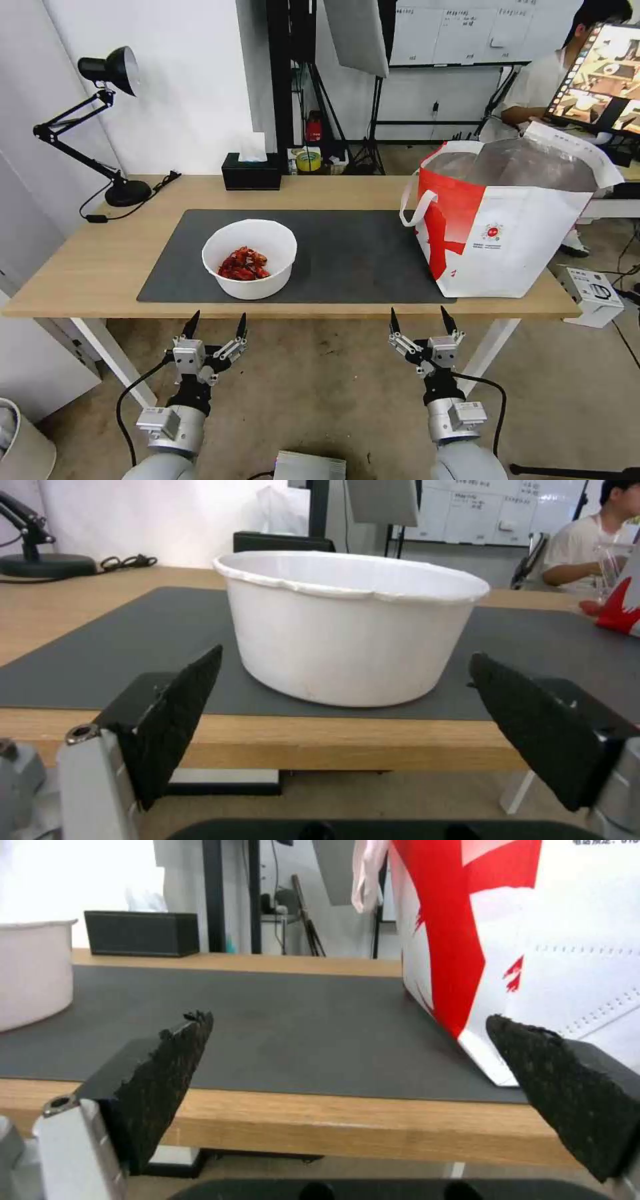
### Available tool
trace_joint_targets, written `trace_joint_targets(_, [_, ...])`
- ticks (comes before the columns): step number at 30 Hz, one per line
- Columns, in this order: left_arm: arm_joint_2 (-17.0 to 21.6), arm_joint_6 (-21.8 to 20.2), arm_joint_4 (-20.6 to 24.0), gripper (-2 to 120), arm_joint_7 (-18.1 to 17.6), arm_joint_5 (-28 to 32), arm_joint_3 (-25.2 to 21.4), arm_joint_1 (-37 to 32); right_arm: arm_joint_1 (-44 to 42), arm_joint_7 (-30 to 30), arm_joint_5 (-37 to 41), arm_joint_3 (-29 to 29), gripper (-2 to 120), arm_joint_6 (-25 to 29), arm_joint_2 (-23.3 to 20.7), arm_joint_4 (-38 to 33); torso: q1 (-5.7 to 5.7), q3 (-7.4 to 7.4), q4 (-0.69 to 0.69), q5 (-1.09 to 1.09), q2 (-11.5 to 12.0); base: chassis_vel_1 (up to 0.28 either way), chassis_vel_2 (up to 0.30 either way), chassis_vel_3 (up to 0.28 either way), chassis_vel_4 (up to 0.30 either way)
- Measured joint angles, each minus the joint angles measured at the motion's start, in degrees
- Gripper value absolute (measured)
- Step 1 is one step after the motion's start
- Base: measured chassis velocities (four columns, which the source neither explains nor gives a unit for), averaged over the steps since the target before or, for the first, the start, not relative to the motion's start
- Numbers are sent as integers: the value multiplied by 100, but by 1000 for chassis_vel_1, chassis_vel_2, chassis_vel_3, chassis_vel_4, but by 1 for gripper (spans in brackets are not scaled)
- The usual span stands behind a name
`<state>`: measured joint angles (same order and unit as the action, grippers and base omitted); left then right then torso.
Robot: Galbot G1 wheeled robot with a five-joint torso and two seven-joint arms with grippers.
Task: Pick up the trash from the table and place it into the takeout bag.
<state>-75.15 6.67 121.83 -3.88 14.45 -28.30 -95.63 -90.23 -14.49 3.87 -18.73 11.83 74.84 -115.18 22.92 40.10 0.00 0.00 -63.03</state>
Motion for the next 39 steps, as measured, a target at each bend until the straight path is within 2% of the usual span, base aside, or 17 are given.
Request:
trace_joint_targets(15, [34, -8, 2, 100, 0, 43, -11, 33, -132, 37, -239, 14, 100, 3, 102, 1, 0, 0, 0, 0, 1, 0, 0, 0, 0])
trace_joint_targets(22, [306, -168, 58, 100, -43, 341, -31, 271, -132, 35, -241, 16, 100, 3, 103, 5, 0, 0, 0, -1, 0, 0, 0, 0, 0])
trace_joint_targets(25, [745, -595, 194, 100, -269, 804, -101, 575, -131, 34, -241, 16, 100, 4, 103, 6, 0, 0, -1, -1, 1, 0, 0, 0, 0])
trace_joint_targets(26, [745, -595, 194, 100, -269, 804, -101, 575, -131, 34, -241, 16, 100, 4, 103, 6, 0, 0, -1, -1, 1, 0, 0, 0, 0])
trace_joint_targets(29, [1267, -1004, 370, 100, -435, 1348, -355, 796, -129, 32, -240, 17, 100, 5, 102, 9, 1, 0, 2, -1, 1, 0, 0, 0, 0])
trace_joint_targets(30, [1267, -1004, 370, 100, -435, 1348, -355, 796, -129, 32, -240, 17, 100, 5, 102, 9, 1, 0, 2, -1, 1, 0, 0, 0, 0])
trace_joint_targets(33, [2003, -1537, 534, 100, -723, 1886, -460, 1026, -129, 32, -238, 17, 100, 6, 102, 10, 1, 0, 0, -1, 1, 0, 0, 0, 0])
trace_joint_targets(34, [2003, -1537, 534, 100, -723, 1886, -460, 1026, -129, 32, -238, 17, 100, 6, 102, 10, 1, 0, 0, -1, 1, 0, 0, 0, 0])
trace_joint_targets(37, [2805, -1916, 512, 100, -1021, 2608, -408, 1474, -128, 31, -237, 16, 100, 7, 101, 11, 0, 0, 2, -1, 1, 0, 0, 0, 0])
trace_joint_targets(38, [2805, -1916, 512, 100, -1021, 2608, -408, 1474, -128, 31, -237, 16, 100, 7, 101, 11, 0, 0, 2, -1, 1, 0, 0, 0, 0])
trace_joint_targets(39, [3019, -2030, 415, 100, -1130, 2857, -293, 1733, -127, 32, -236, 17, 100, 8, 101, 12, 0, 0, 1, 0, 0, 0, 0, 0, 0])
